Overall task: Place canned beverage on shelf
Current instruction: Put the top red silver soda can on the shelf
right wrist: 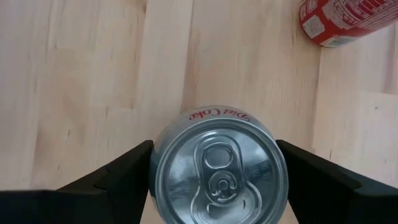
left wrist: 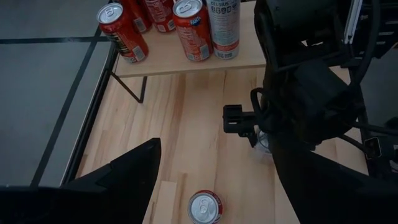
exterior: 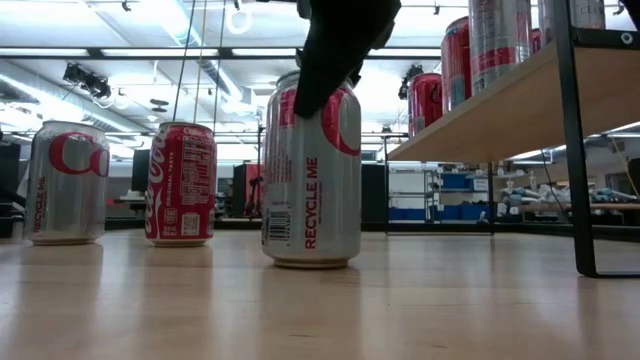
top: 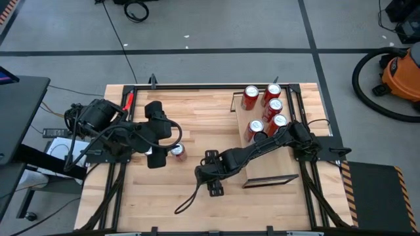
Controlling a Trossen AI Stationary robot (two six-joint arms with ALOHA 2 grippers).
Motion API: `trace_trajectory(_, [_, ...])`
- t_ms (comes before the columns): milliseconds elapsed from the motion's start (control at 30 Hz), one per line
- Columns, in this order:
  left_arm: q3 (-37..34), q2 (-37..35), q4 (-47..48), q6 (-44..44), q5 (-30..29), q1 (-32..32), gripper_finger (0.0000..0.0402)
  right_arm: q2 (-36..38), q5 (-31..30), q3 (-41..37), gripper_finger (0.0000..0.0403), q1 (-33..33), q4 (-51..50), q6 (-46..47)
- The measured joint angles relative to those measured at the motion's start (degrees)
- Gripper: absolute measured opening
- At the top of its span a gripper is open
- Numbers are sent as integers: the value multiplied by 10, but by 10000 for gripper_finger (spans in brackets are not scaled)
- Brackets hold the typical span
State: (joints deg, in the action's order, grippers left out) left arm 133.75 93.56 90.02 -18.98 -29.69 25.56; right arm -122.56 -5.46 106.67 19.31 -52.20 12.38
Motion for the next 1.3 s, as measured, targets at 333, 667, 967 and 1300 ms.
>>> trace_trajectory(333, [0, 0, 0, 2, 0, 0, 318, 6, -11, 62, 314, 1, -90, 6])
trace_trajectory(667, [0, 0, 0, 4, 0, 0, 318, 86, -13, 85, 314, 24, -157, 44])
trace_trajectory(967, [0, 0, 0, 19, 0, -3, 318, 170, -23, 85, 316, 63, -215, 76])
trace_trajectory(1300, [0, 0, -12, 21, 0, -14, 318, 246, -90, 85, 316, 110, -333, 129])
